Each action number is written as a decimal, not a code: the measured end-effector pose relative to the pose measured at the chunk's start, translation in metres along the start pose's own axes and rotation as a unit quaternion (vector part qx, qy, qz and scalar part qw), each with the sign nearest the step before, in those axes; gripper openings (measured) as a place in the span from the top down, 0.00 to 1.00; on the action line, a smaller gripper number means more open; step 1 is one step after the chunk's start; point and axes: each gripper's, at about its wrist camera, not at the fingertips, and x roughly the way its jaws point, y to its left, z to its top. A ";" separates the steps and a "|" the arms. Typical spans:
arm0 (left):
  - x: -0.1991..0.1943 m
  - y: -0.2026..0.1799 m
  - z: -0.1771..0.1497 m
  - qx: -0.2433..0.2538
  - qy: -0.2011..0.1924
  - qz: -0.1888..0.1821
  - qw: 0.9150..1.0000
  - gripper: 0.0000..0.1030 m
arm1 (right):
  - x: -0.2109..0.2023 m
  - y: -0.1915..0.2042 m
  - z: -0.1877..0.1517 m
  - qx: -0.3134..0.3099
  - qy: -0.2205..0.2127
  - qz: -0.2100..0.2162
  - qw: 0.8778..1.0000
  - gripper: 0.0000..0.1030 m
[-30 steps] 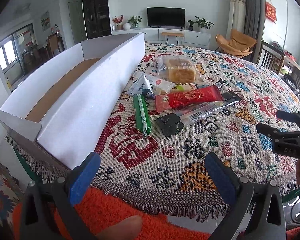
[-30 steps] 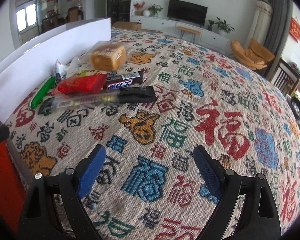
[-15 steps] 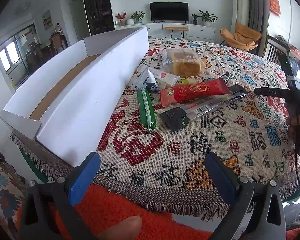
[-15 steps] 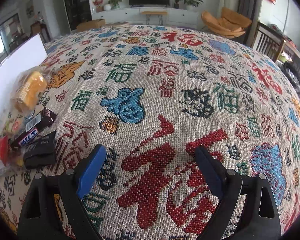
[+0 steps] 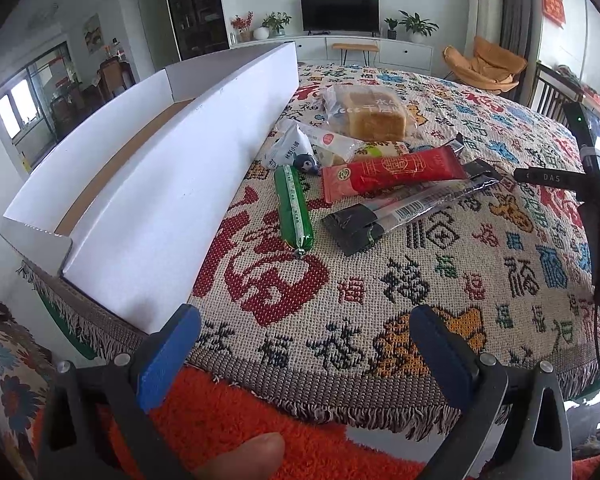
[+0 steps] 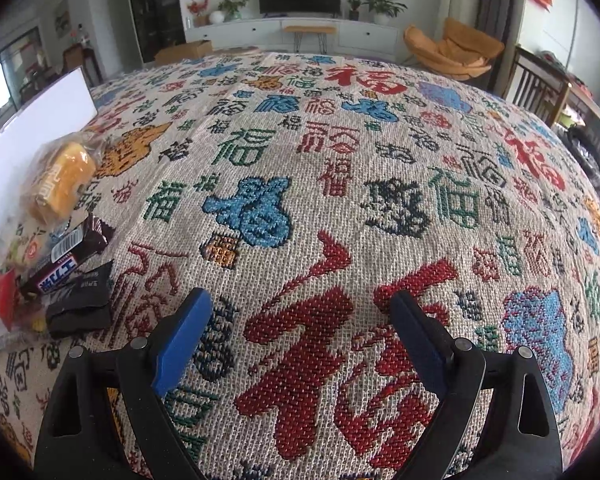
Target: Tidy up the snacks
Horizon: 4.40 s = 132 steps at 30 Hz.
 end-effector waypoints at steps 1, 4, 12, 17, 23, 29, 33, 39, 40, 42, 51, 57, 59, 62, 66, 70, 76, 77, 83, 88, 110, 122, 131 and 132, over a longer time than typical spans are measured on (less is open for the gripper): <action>0.001 0.001 0.000 -0.002 0.002 -0.002 1.000 0.00 | 0.000 0.000 0.000 0.000 0.000 0.000 1.000 0.09; 0.006 0.001 0.002 -0.008 0.013 -0.013 1.000 0.00 | 0.000 0.000 0.000 0.000 0.000 0.000 1.000 0.09; 0.003 0.004 -0.002 -0.016 0.008 0.009 1.000 0.00 | 0.000 0.000 0.000 0.000 0.000 0.000 1.000 0.09; 0.001 0.008 -0.003 -0.021 0.004 0.012 1.000 0.00 | 0.000 0.000 0.000 0.000 0.000 0.000 1.000 0.09; 0.002 0.003 -0.002 -0.009 0.008 0.006 1.000 0.00 | 0.000 0.000 0.000 0.000 0.000 0.000 1.000 0.09; 0.001 0.007 -0.002 -0.018 0.003 0.000 1.000 0.00 | 0.000 0.000 0.000 0.000 0.000 0.000 1.000 0.09; 0.001 0.010 -0.003 -0.022 0.002 -0.004 1.000 0.00 | 0.000 -0.001 0.000 0.000 0.000 0.000 1.000 0.09; 0.002 0.011 -0.003 -0.024 0.005 -0.012 1.000 0.00 | 0.000 0.000 0.000 0.000 0.000 0.000 1.000 0.09; 0.003 0.011 -0.003 -0.025 0.006 -0.013 1.000 0.00 | 0.000 0.000 0.000 0.000 0.000 0.000 1.000 0.09; 0.002 0.012 -0.003 -0.027 0.005 -0.015 1.000 0.00 | 0.000 0.000 0.000 0.000 0.000 0.000 1.000 0.09; 0.002 0.013 -0.004 -0.030 0.004 -0.018 0.999 0.00 | 0.000 0.000 0.000 0.000 0.000 0.000 1.000 0.09; 0.001 0.013 -0.004 -0.030 0.005 -0.018 0.999 0.00 | 0.000 0.000 0.000 0.000 0.000 0.000 1.000 0.09; 0.002 0.013 -0.004 -0.030 0.005 -0.018 0.999 0.00 | 0.000 0.000 0.000 0.000 0.000 0.000 1.000 0.09; 0.001 0.013 -0.004 -0.031 0.005 -0.018 0.999 0.00 | 0.000 0.000 0.000 0.000 0.000 0.000 1.000 0.09; 0.001 0.013 -0.004 -0.030 0.005 -0.018 0.999 0.00 | 0.000 0.000 0.000 0.000 0.000 0.000 1.000 0.09; 0.002 0.013 -0.004 -0.031 0.006 -0.018 0.999 0.00 | 0.000 0.000 0.000 0.000 0.000 0.000 1.000 0.09; 0.002 0.013 -0.003 -0.031 0.005 -0.018 0.999 0.00 | 0.000 0.000 0.000 0.000 0.000 0.000 1.000 0.09; 0.002 0.013 -0.004 -0.031 0.005 -0.019 0.999 0.00 | 0.000 0.000 0.000 0.000 0.000 0.000 1.000 0.09; 0.003 0.014 -0.004 -0.031 0.002 -0.016 0.999 0.00 | 0.000 0.000 0.000 0.000 0.000 0.000 1.000 0.09; 0.003 0.014 -0.004 -0.031 0.005 -0.017 0.999 0.00 | 0.000 0.000 0.000 0.000 0.000 0.000 1.000 0.09; 0.003 0.013 -0.004 -0.031 0.007 -0.014 0.999 0.00 | 0.000 0.000 0.000 0.000 0.000 0.000 1.000 0.09; 0.005 0.012 -0.004 -0.030 0.012 -0.014 0.999 0.00 | 0.000 -0.001 0.000 0.000 0.000 0.000 1.000 0.09; 0.006 0.012 -0.004 -0.030 0.012 -0.015 0.999 0.00 | 0.000 -0.001 0.000 0.000 0.000 0.000 1.000 0.09; 0.006 0.012 -0.004 -0.030 0.012 -0.015 0.999 0.00 | 0.000 -0.001 0.000 0.000 0.000 0.000 1.000 0.09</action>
